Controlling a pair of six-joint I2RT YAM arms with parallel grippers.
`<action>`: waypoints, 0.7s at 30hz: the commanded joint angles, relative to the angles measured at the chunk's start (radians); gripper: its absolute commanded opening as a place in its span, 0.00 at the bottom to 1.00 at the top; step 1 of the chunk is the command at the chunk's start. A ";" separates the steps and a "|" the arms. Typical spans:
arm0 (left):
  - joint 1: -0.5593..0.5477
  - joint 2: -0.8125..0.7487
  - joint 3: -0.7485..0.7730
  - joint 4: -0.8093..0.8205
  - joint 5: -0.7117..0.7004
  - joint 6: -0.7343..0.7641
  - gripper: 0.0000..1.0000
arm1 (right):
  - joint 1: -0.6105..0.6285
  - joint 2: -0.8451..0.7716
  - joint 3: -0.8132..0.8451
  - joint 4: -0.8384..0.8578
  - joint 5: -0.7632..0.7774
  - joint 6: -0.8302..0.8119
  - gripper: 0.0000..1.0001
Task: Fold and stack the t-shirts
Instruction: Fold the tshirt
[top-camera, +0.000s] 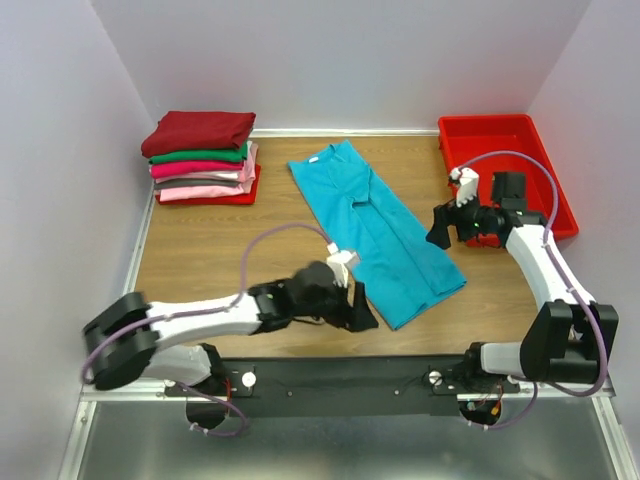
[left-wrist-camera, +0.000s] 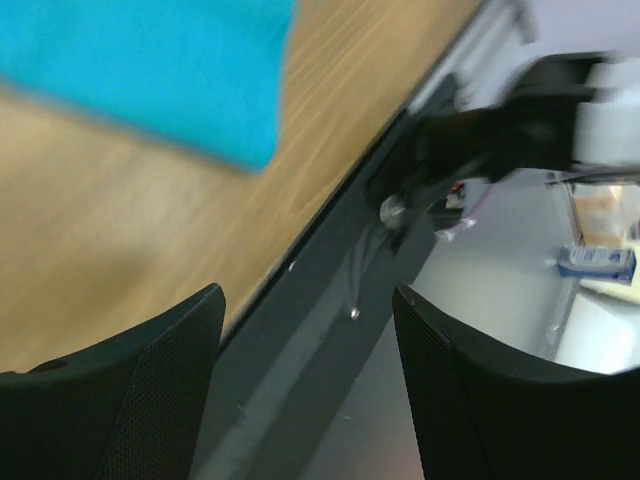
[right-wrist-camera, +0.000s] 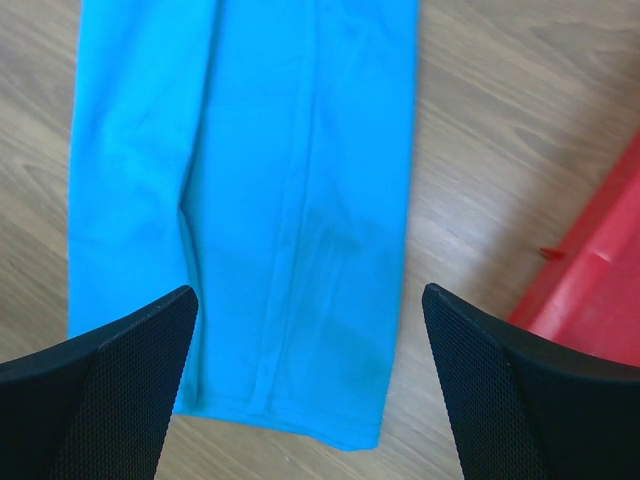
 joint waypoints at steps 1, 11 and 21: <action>-0.065 0.171 -0.011 0.026 -0.201 -0.464 0.77 | -0.065 -0.050 -0.046 0.055 -0.093 0.035 1.00; -0.045 0.435 0.139 0.004 -0.249 -0.791 0.64 | -0.088 -0.073 -0.090 0.057 -0.159 0.022 1.00; 0.027 0.594 0.198 -0.028 -0.203 -0.780 0.46 | -0.092 -0.096 -0.109 0.057 -0.205 0.015 1.00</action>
